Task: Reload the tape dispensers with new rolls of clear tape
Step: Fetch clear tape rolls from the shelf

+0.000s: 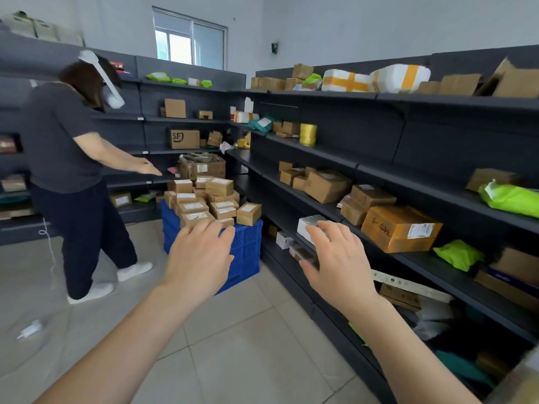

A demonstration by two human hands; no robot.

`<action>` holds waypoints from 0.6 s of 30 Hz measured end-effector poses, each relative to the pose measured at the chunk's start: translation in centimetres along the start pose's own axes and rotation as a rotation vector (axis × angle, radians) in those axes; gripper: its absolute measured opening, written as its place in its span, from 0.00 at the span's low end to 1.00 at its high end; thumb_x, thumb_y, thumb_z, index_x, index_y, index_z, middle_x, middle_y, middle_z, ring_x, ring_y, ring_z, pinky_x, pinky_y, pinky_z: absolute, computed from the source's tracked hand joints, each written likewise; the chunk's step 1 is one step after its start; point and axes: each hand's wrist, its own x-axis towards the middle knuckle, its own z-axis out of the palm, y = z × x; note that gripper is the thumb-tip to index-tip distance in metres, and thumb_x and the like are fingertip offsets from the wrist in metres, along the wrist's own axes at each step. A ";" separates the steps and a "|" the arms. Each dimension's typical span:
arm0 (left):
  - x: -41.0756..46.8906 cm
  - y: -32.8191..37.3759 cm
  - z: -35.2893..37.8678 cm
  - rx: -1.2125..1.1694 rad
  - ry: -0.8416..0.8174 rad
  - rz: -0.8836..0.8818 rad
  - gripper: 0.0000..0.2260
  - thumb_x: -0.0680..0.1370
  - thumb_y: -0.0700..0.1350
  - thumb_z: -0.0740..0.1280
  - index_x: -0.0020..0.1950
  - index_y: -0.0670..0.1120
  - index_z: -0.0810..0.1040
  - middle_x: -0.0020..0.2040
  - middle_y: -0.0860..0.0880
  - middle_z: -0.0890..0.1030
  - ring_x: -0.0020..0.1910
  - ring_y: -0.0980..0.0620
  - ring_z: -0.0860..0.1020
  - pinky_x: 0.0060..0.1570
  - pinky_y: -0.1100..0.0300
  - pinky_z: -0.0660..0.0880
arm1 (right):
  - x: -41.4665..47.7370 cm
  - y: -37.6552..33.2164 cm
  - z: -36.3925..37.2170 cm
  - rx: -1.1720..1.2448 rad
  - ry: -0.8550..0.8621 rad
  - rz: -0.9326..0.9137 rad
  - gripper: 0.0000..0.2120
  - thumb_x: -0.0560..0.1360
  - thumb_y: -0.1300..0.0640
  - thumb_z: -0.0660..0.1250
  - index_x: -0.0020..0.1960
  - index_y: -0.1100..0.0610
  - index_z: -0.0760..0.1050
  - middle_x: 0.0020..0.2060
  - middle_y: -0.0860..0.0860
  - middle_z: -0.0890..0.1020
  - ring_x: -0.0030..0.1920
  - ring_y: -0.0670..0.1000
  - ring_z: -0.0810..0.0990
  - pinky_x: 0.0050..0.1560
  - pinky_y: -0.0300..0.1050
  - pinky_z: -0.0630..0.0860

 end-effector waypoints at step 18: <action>22.3 -9.6 10.7 -0.090 0.074 0.172 0.15 0.79 0.51 0.62 0.64 0.49 0.70 0.62 0.51 0.75 0.63 0.50 0.70 0.58 0.56 0.69 | 22.2 -0.6 8.4 -0.109 0.026 0.168 0.30 0.75 0.46 0.67 0.73 0.52 0.63 0.71 0.52 0.69 0.72 0.54 0.64 0.71 0.50 0.63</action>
